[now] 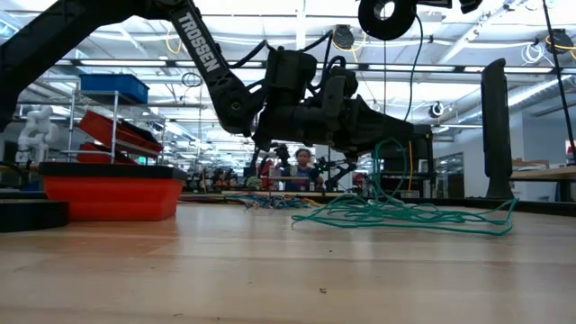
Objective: Coil cords
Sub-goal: Coil the green wire onto the spool
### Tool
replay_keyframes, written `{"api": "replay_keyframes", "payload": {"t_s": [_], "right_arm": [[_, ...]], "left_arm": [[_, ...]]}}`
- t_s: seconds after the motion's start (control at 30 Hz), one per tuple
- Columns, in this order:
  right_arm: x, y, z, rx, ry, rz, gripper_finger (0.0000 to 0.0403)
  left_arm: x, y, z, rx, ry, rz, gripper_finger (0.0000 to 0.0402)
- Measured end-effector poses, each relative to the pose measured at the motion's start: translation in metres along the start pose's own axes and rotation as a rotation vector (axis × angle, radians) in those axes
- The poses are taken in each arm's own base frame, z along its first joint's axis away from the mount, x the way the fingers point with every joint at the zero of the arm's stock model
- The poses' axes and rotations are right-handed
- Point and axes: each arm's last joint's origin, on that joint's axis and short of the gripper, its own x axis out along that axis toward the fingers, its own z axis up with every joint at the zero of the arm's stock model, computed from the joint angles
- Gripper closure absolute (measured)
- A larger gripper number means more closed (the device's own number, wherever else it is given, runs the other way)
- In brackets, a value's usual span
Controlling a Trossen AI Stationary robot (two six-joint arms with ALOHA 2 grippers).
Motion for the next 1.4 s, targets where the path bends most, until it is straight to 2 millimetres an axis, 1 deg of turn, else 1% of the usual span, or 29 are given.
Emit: {"api": "replay_keyframes", "payload": {"t_s": [0.17, 0.37, 0.43, 0.53, 0.63, 0.73, 0.87, 1.0, 1.13, 1.23, 1.4], "right_arm": [[0.000, 0.000, 0.000, 0.002, 0.001, 0.000, 0.0403], [0.000, 0.001, -0.002, -0.005, 0.013, 0.004, 0.0403], [0.000, 0.001, -0.003, -0.003, 0.020, 0.006, 0.0403], [0.000, 0.002, -0.006, -0.004, 0.038, 0.012, 0.0403], [-0.001, 0.003, -0.014, -0.002, 0.088, -0.002, 0.0403], [-0.001, 0.004, -0.024, 0.010, 0.146, -0.019, 0.0403], [0.004, 0.001, -0.035, 0.063, 0.207, -0.032, 0.0403], [0.011, -0.005, -0.044, 0.082, 0.265, -0.038, 0.0403], [0.019, -0.009, -0.055, 0.094, 0.330, -0.056, 0.0403], [0.024, -0.011, -0.064, 0.091, 0.375, -0.093, 0.0403], [0.034, -0.011, -0.075, 0.080, 0.411, -0.139, 0.0403]], "left_arm": [[-0.001, 0.002, 0.000, -0.001, -0.001, 0.004, 0.0319], [-0.006, 0.009, 0.000, -0.013, 0.000, 0.009, 0.0330], [-0.009, 0.014, 0.001, -0.037, -0.001, 0.017, 0.0348], [-0.020, 0.028, 0.000, -0.076, -0.001, 0.051, 0.0387], [-0.035, 0.039, 0.002, -0.125, 0.025, 0.092, 0.0393], [-0.048, 0.041, 0.016, -0.109, 0.073, 0.134, 0.0395], [-0.060, 0.034, 0.038, -0.024, 0.123, 0.193, 0.0397], [-0.065, 0.019, 0.063, 0.051, 0.167, 0.233, 0.0398], [-0.069, 0.006, 0.076, 0.092, 0.231, 0.271, 0.0399], [-0.070, -0.005, 0.085, 0.114, 0.242, 0.273, 0.0399], [-0.063, -0.023, 0.089, 0.128, 0.267, 0.254, 0.0399]]}}
